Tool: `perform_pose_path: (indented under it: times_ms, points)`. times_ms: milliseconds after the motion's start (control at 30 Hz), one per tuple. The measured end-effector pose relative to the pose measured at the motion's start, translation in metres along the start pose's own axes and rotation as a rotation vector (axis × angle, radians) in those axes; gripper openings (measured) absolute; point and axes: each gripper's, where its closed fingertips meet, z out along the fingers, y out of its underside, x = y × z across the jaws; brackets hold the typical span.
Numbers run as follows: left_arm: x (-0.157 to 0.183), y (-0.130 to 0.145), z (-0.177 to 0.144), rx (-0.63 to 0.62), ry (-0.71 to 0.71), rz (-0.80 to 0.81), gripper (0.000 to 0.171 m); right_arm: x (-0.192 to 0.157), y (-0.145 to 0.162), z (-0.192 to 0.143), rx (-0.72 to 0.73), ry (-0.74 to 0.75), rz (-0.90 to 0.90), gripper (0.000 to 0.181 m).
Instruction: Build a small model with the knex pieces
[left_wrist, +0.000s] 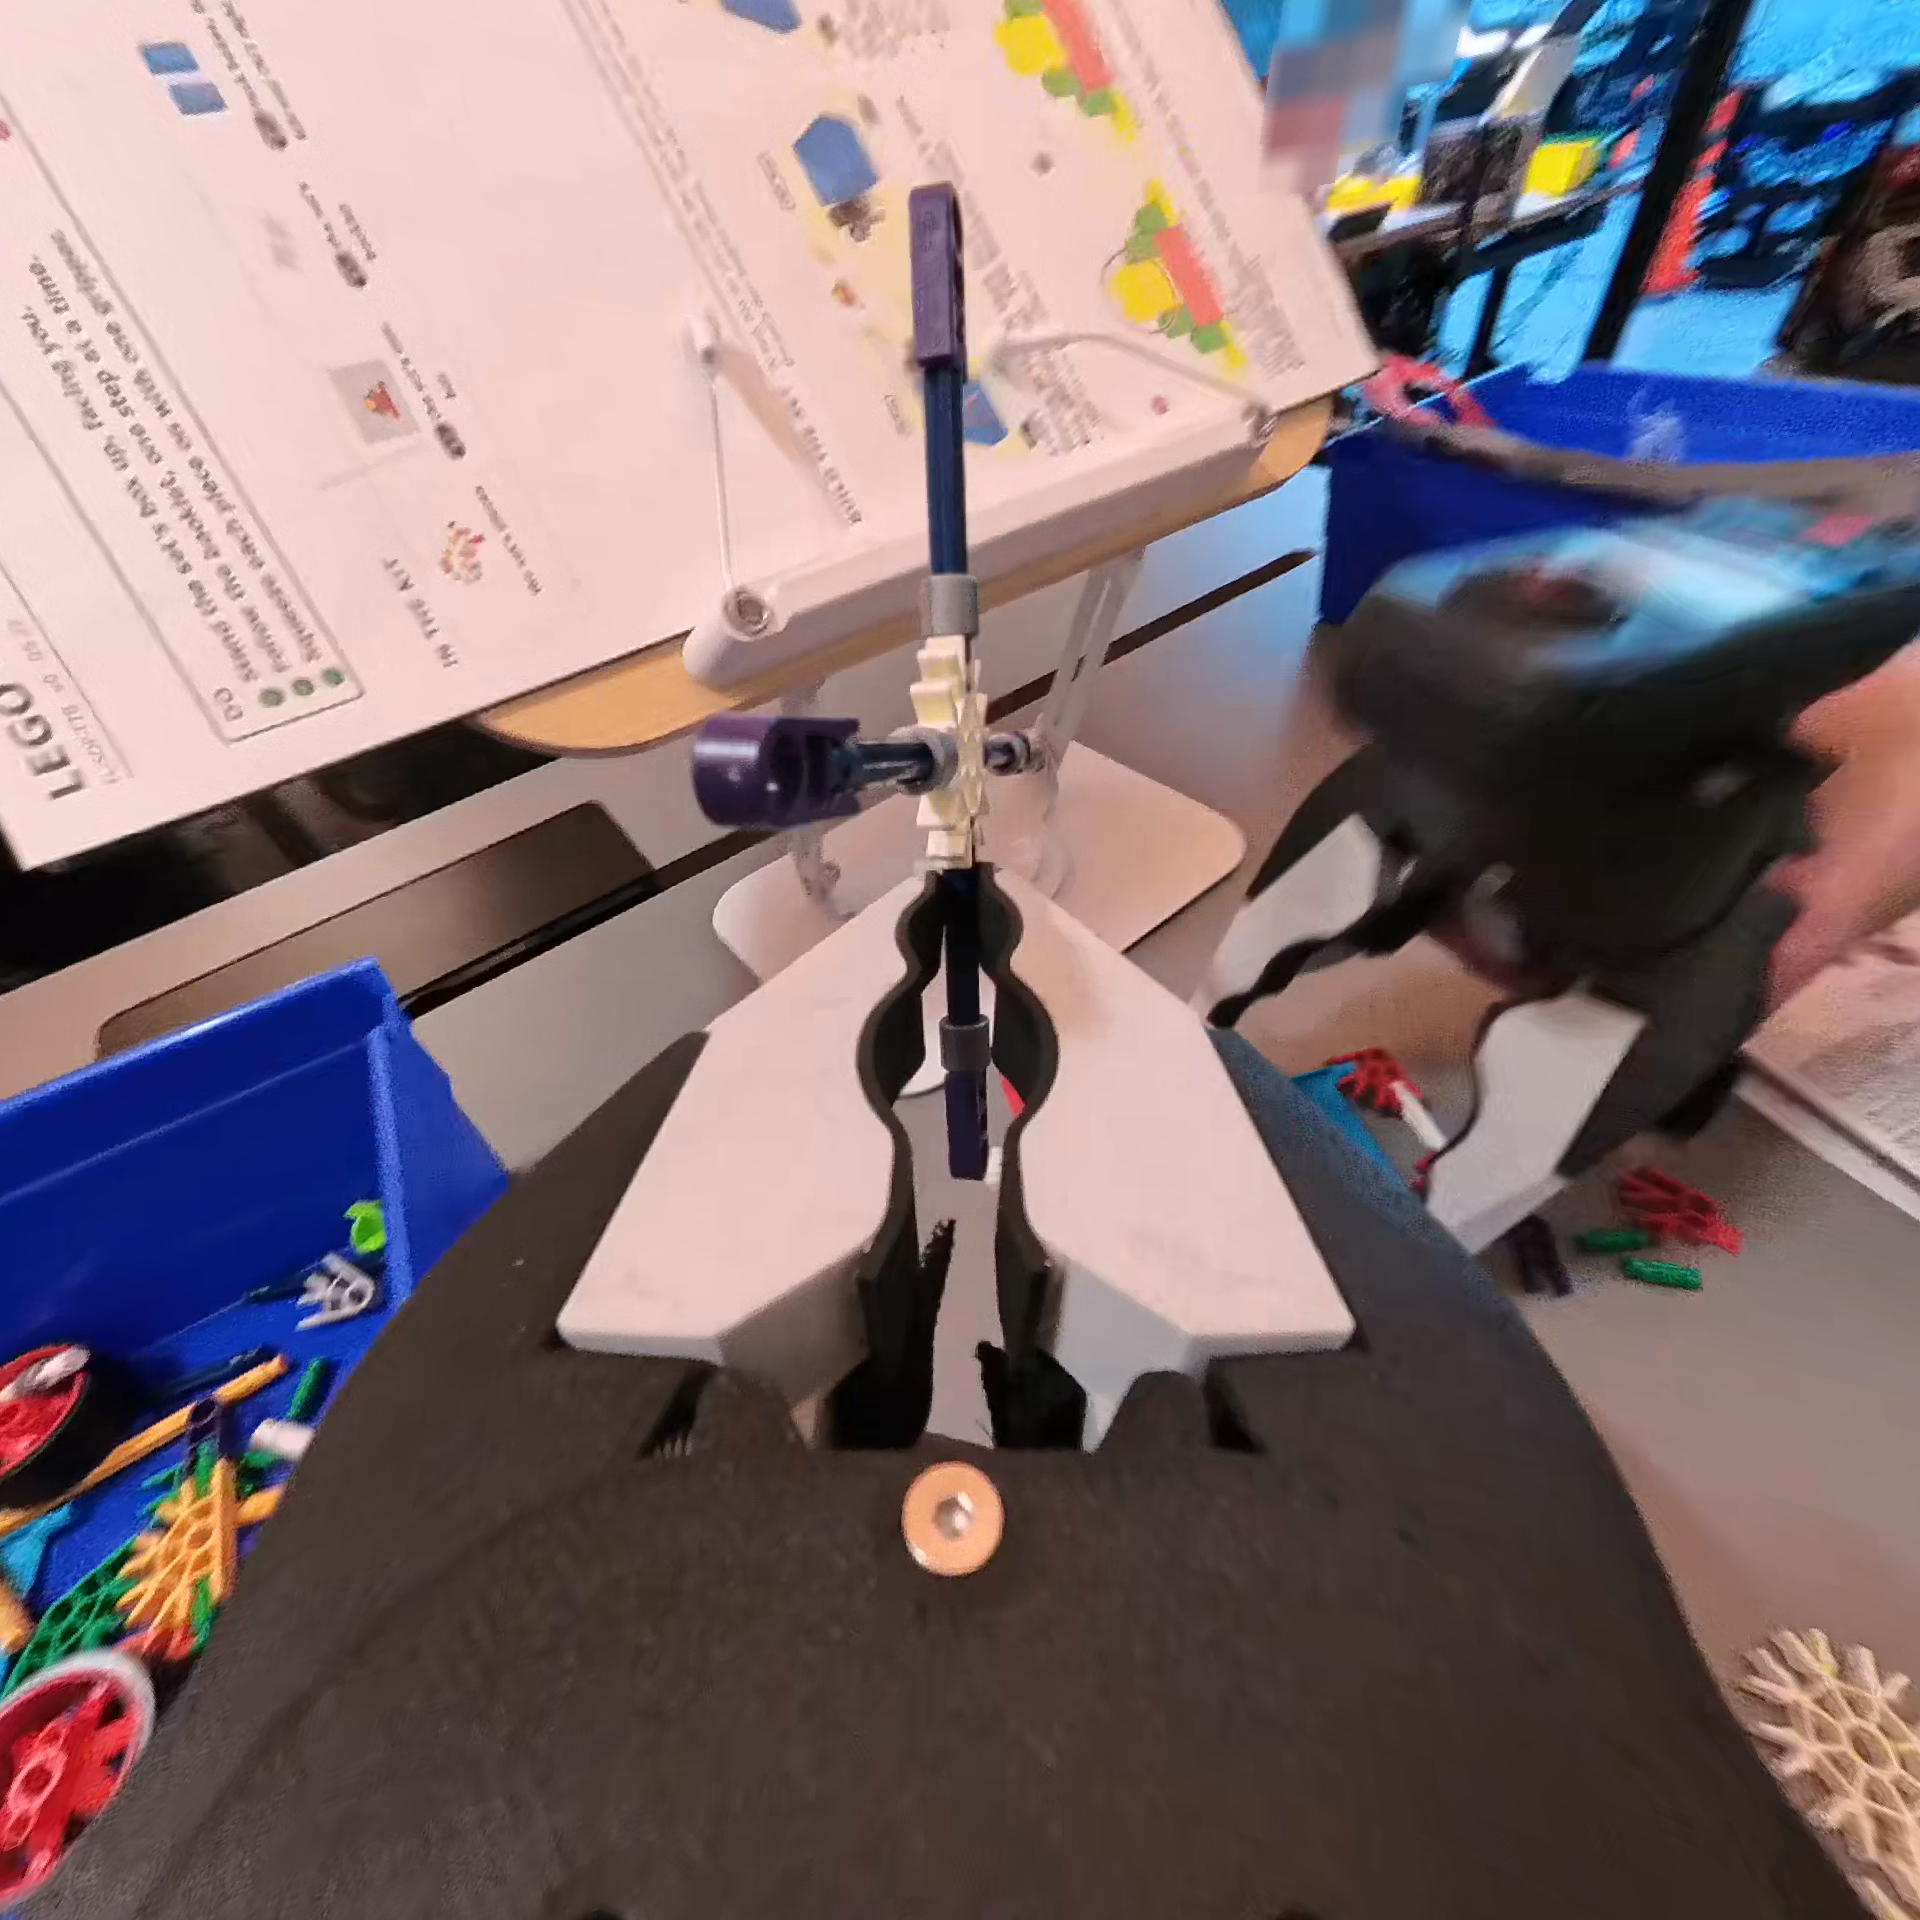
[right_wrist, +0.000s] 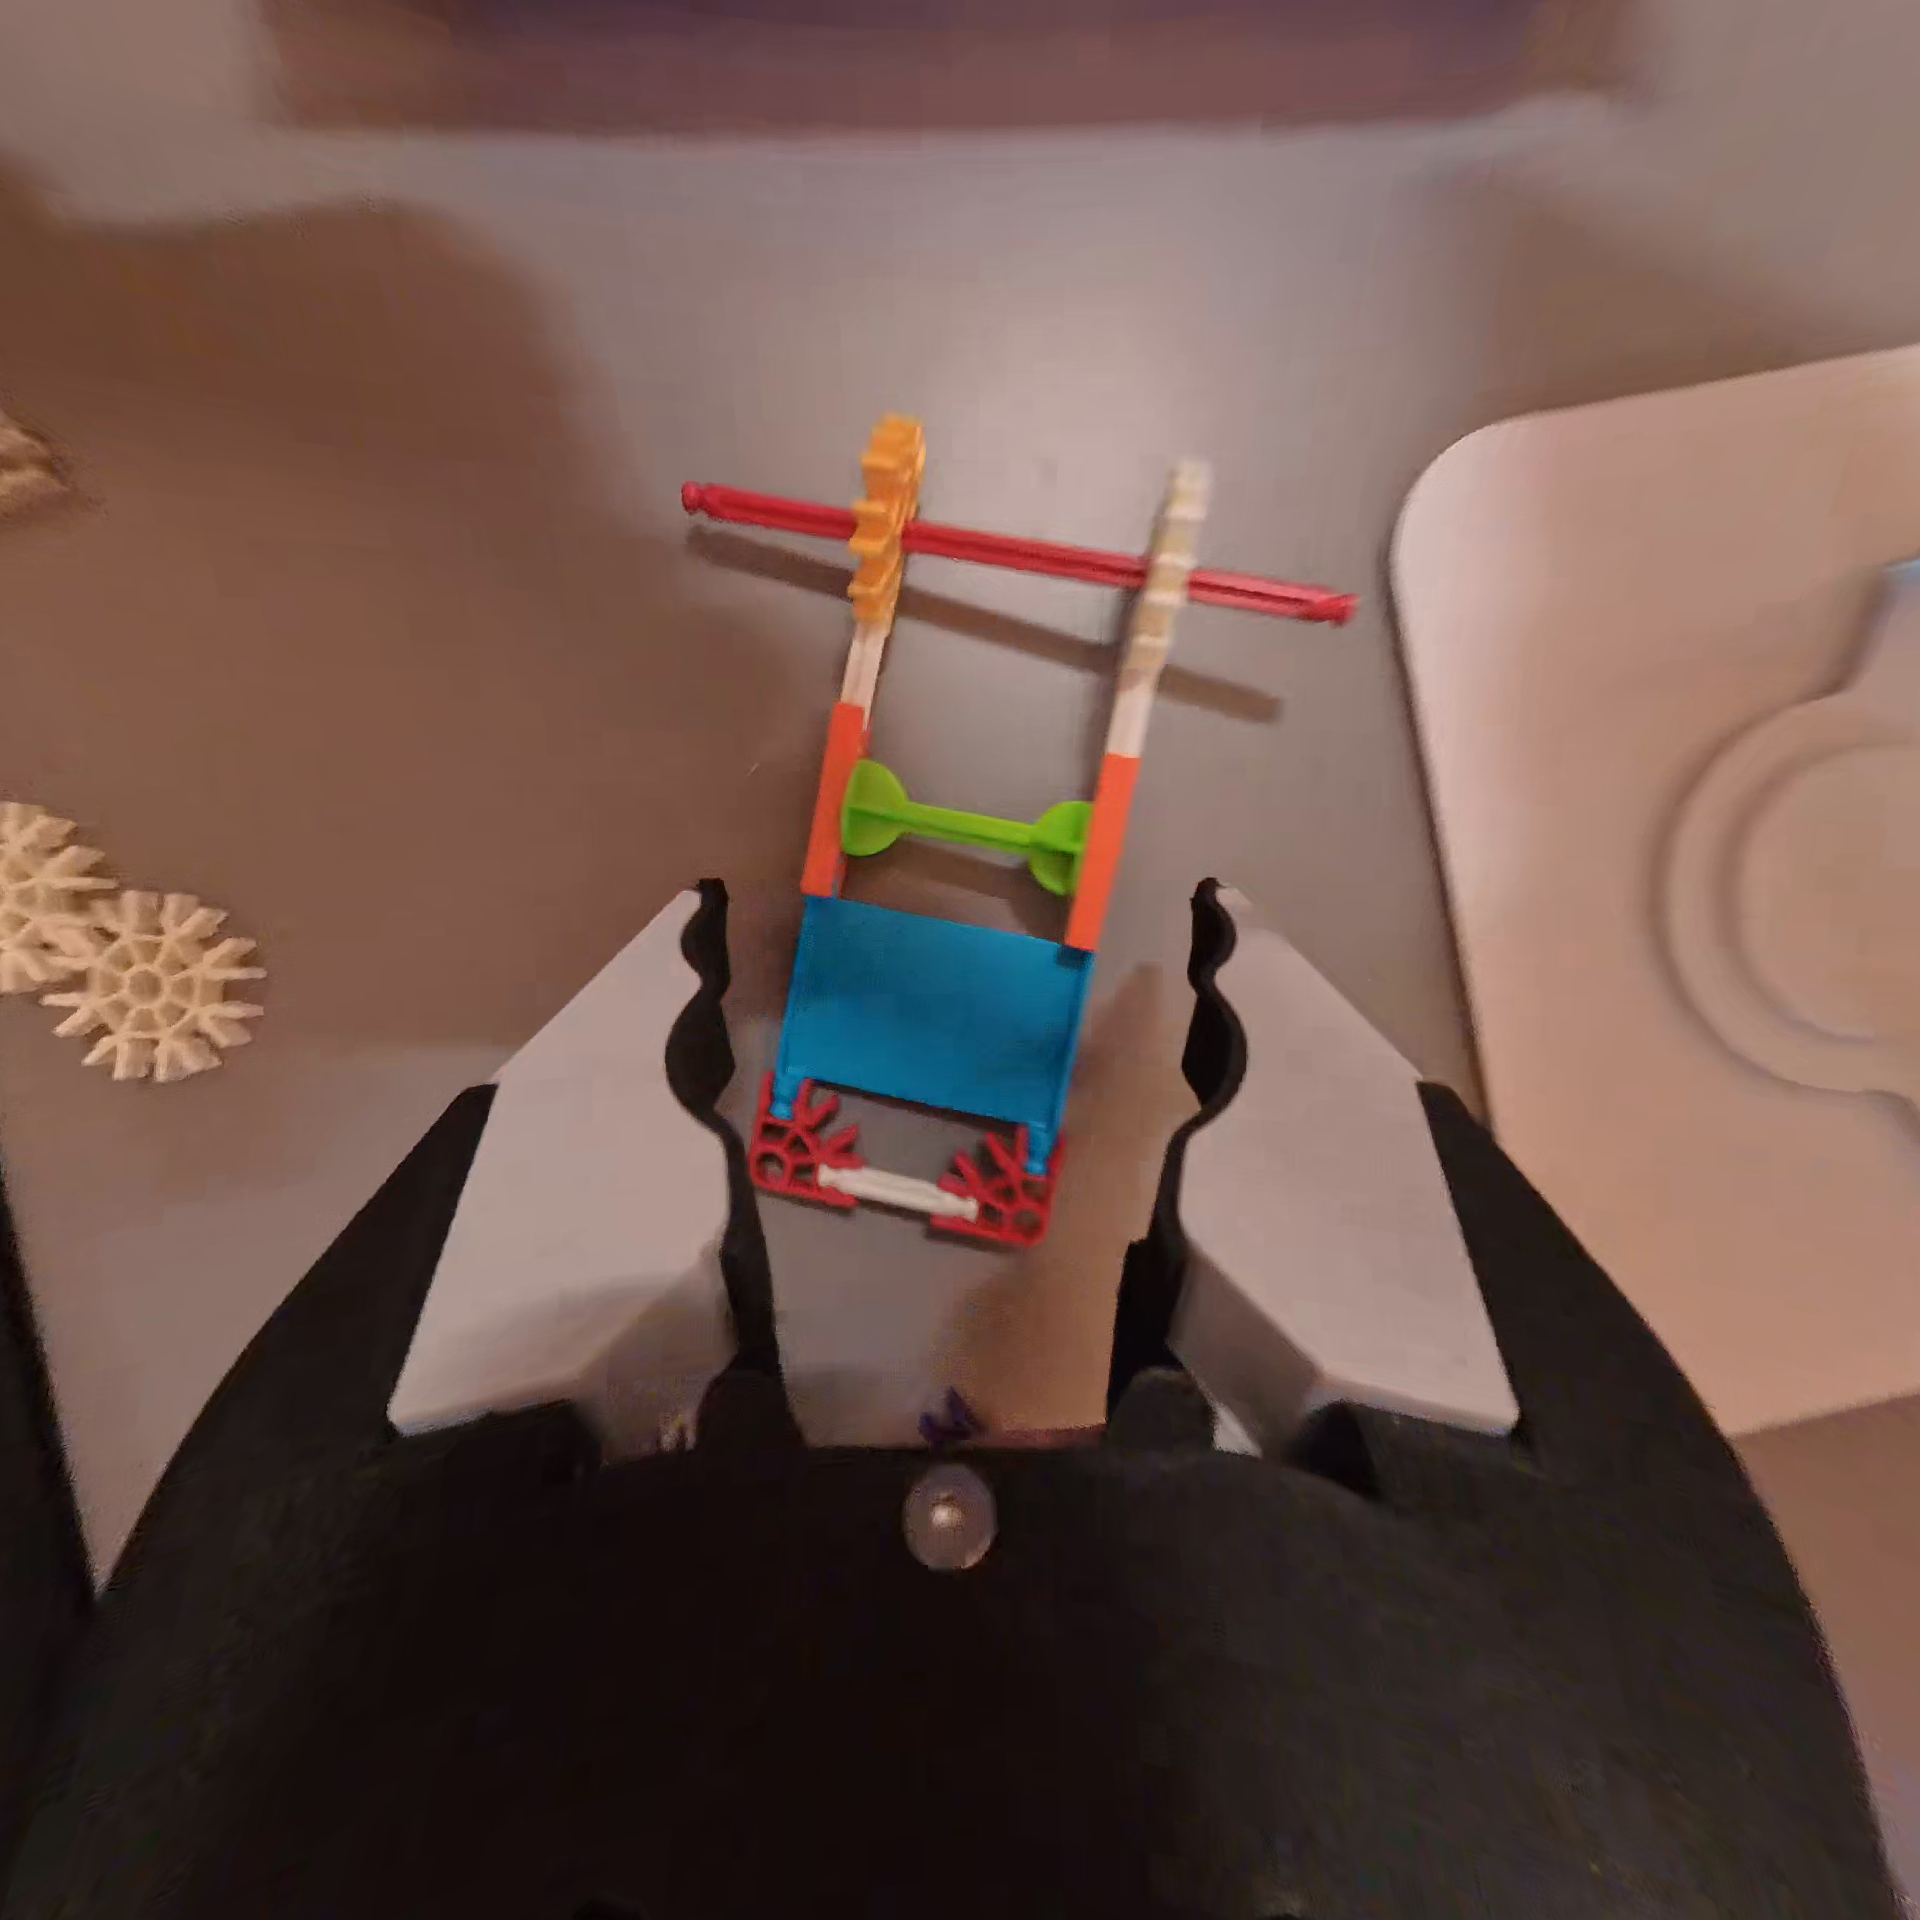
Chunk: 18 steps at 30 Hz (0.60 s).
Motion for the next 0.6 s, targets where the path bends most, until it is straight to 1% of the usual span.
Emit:
perform_pose_path:
  times_ms: [67, 100, 167, 233, 367, 500, 600]
  points:
    - [0.004, -0.005, -0.002, 0.024, 0.03, -0.012, 0.003, -0.006, 0.001, 0.016, -0.015, -0.017, 0.026, 0.091]
    - [0.005, -0.006, -0.003, 0.028, 0.035, -0.004, 0.003, -0.007, -0.003, 0.018, 0.001, -0.026, 0.058, 0.085]
    - [0.009, -0.008, -0.004, 0.044, 0.051, 0.012, 0.003, -0.005, -0.006, 0.019, 0.017, -0.023, 0.062, 0.08]
    - [0.009, -0.008, -0.004, 0.041, 0.047, 0.017, 0.003, -0.004, -0.009, 0.02, 0.04, -0.02, 0.082, 0.064]
    - [0.009, -0.009, -0.004, 0.05, 0.042, 0.026, 0.003, -0.003, -0.01, 0.019, 0.048, -0.009, 0.07, 0.064]
    - [0.012, -0.011, -0.004, 0.066, 0.051, 0.042, 0.003, 0.002, -0.008, 0.007, 0.071, -0.037, 0.082, 0.064]
    - [0.017, -0.015, -0.005, 0.092, 0.062, 0.058, 0.003, 0.01, -0.004, -0.017, 0.112, -0.048, 0.092, 0.063]
